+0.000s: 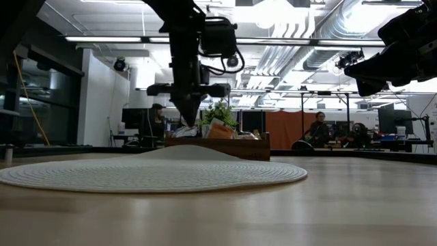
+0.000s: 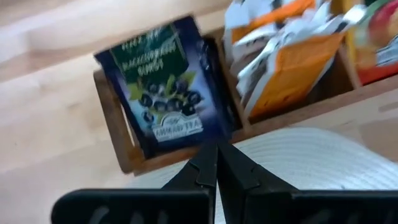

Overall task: Pick & Place Tea
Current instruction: Put the dark purple tea bag into the left section of the wooden organizer

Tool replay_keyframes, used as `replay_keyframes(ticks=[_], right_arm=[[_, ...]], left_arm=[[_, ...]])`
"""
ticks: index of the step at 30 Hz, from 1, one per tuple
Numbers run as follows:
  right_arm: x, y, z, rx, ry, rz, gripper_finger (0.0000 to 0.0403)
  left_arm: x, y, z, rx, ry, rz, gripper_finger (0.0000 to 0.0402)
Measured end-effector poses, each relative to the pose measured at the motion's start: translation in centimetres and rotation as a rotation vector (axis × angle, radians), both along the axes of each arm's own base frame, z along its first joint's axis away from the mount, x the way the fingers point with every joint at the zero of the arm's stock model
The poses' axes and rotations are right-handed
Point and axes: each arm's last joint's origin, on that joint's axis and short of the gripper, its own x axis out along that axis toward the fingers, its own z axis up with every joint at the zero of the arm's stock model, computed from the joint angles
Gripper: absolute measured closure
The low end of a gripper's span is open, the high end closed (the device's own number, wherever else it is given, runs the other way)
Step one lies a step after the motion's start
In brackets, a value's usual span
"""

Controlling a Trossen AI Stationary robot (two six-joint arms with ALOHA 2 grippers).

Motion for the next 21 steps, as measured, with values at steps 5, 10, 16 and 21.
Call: replay_keyframes(ticks=[5, 10, 16, 21], right_arm=[[0.0, 0.0, 0.0, 0.0, 0.0, 0.001, 0.0402], [0.0, 0.0, 0.0, 0.0, 0.0, 0.0, 0.0402], [0.0, 0.0, 0.0, 0.0, 0.0, 0.001, 0.0402], [0.0, 0.0, 0.0, 0.0, 0.0, 0.001, 0.0402]], left_arm=[[-0.2, -0.2, -1.0, -0.015, -0.001, 0.011, 0.0401], [-0.3, -0.1, -1.4, 0.005, -0.009, 0.04, 0.0401], [-0.3, 0.0, -1.3, 0.052, -0.005, 0.057, 0.0401], [0.2, 0.2, -2.9, 0.058, 0.012, 0.066, 0.0401]])
